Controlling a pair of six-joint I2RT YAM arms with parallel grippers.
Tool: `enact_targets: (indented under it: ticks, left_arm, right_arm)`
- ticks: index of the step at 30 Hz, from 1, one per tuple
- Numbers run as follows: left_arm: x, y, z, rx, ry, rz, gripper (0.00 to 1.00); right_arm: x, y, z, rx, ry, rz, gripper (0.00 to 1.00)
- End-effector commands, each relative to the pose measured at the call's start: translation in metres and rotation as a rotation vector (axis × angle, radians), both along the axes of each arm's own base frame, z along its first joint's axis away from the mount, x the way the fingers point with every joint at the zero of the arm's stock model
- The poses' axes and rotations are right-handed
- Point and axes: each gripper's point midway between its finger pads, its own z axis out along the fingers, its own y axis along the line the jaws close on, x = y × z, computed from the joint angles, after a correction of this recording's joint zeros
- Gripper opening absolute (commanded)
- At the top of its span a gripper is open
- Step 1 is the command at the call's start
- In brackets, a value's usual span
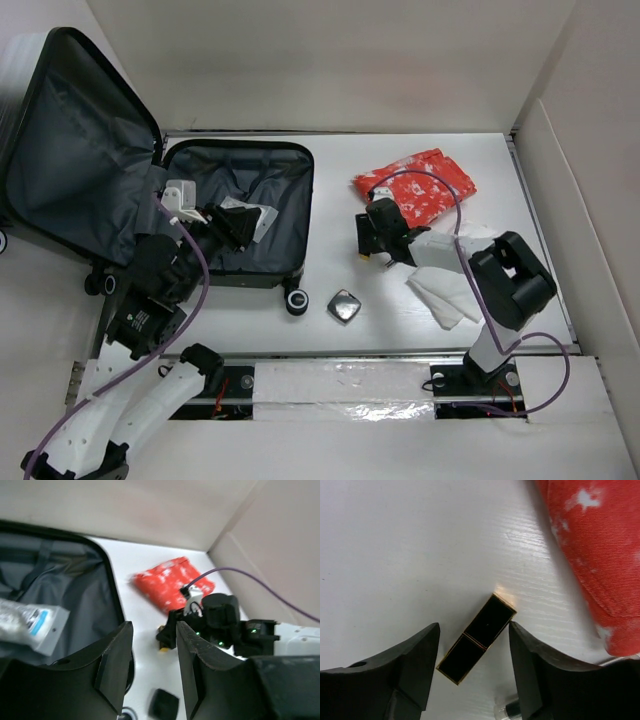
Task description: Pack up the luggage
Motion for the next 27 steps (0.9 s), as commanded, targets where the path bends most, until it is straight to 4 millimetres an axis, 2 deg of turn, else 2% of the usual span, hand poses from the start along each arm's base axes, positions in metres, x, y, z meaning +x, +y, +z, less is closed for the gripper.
enact_targets:
  ticks: [1,2,4,6,8,10,11,12,14,16,17,18,19,20,21,22,23,25,27]
  left_arm:
    - [0.003,0.015,-0.030,0.129,0.034,0.061,0.37]
    - [0.004,0.016,-0.037,0.137,0.038,0.065,0.37]
    - [0.004,0.015,-0.040,0.149,0.028,0.057,0.38]
    - [0.006,0.015,-0.047,0.160,0.031,0.053,0.38]
    - [0.006,0.016,-0.050,0.176,0.035,0.043,0.38]
    - [0.005,0.017,-0.051,0.182,0.036,0.041,0.38]
    - [0.005,0.017,-0.050,0.179,0.031,0.042,0.38]
    - [0.004,0.017,-0.049,0.177,0.023,0.040,0.38]
    - [0.004,0.020,-0.046,0.171,0.015,0.054,0.38]
    - [0.002,0.027,-0.042,0.161,0.008,0.088,0.39]
    - [0.001,0.030,-0.041,0.156,0.005,0.099,0.41]
    - [-0.001,0.033,-0.038,0.147,-0.005,0.114,0.44]
    - [-0.003,0.040,-0.033,0.131,-0.023,0.149,0.48]
    - [-0.004,0.045,-0.031,0.123,-0.030,0.170,0.50]
    - [-0.004,0.049,-0.030,0.116,-0.032,0.193,0.53]
    - [-0.006,0.056,-0.027,0.103,-0.043,0.223,0.56]
    - [-0.007,0.057,-0.027,0.099,-0.044,0.229,0.58]
    - [-0.008,0.059,-0.028,0.094,-0.050,0.235,0.63]
    - [-0.007,0.058,-0.029,0.099,-0.046,0.233,0.64]
  right_arm:
    - [0.010,0.012,0.004,0.030,-0.022,-0.058,0.58]
    - [0.009,0.013,-0.004,0.030,-0.005,-0.063,0.52]
    - [0.009,0.021,-0.005,0.023,-0.003,-0.061,0.35]
    - [0.010,0.021,-0.002,0.005,-0.013,-0.082,0.29]
    - [0.012,0.023,0.008,0.001,-0.046,-0.089,0.22]
    - [0.011,0.026,0.033,0.018,-0.084,-0.082,0.19]
    - [0.007,0.034,0.047,0.017,-0.107,-0.058,0.18]
    - [0.004,0.036,0.074,0.042,-0.149,-0.046,0.18]
    - [-0.002,0.048,0.107,0.080,-0.206,0.006,0.17]
    - [-0.008,0.078,0.159,0.176,-0.300,0.106,0.17]
    - [-0.017,0.099,0.172,0.216,-0.307,0.201,0.17]
    - [-0.020,0.131,0.220,0.312,-0.384,0.272,0.17]
    - [-0.020,0.155,0.221,0.328,-0.371,0.332,0.17]
    - [-0.026,0.179,0.235,0.369,-0.370,0.413,0.17]
    - [-0.027,0.196,0.246,0.394,-0.375,0.455,0.18]
    - [-0.027,0.215,0.282,0.443,-0.411,0.491,0.33]
    - [-0.019,0.229,0.267,0.441,-0.371,0.496,0.47]
    - [-0.016,0.233,0.271,0.437,-0.361,0.494,0.81]
    - [-0.014,0.212,0.274,0.420,-0.390,0.445,0.84]
